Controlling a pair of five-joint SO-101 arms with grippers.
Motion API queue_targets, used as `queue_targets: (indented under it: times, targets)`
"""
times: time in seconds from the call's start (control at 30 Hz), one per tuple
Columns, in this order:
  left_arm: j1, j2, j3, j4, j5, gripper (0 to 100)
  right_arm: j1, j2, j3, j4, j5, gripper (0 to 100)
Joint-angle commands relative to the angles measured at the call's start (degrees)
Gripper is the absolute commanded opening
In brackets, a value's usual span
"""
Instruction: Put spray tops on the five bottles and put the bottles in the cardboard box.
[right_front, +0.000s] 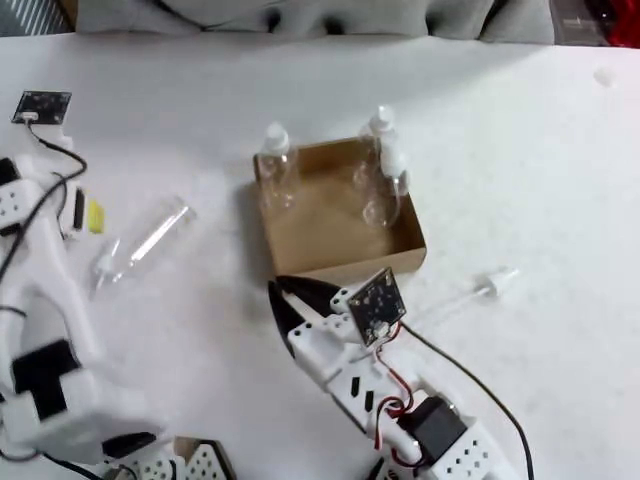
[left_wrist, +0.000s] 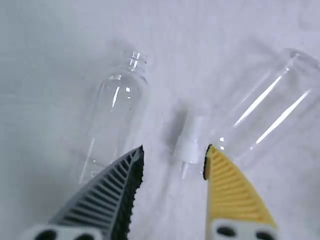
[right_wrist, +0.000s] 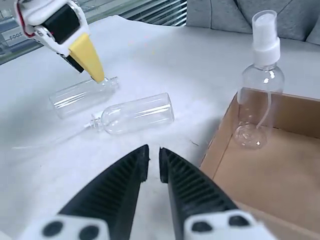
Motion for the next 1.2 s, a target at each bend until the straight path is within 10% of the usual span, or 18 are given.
queue_targets:
  times: [0.0, 0.53, 1.17]
  targets:
    - [-2.77, 8.84, -14.33, 2.90, -0.97, 20, 0.40, 0.48, -0.53, 0.22, 0.53, 1.5]
    - [-6.29, 38.99, -55.65, 21.63, -10.90, 35, 0.31, 0.48, -0.44, 0.22, 0.53, 1.5]
    - [-7.08, 62.29, -79.91, 23.56, -11.43, 35, 0.31, 0.48, -0.44, 0.22, 0.53, 1.5]
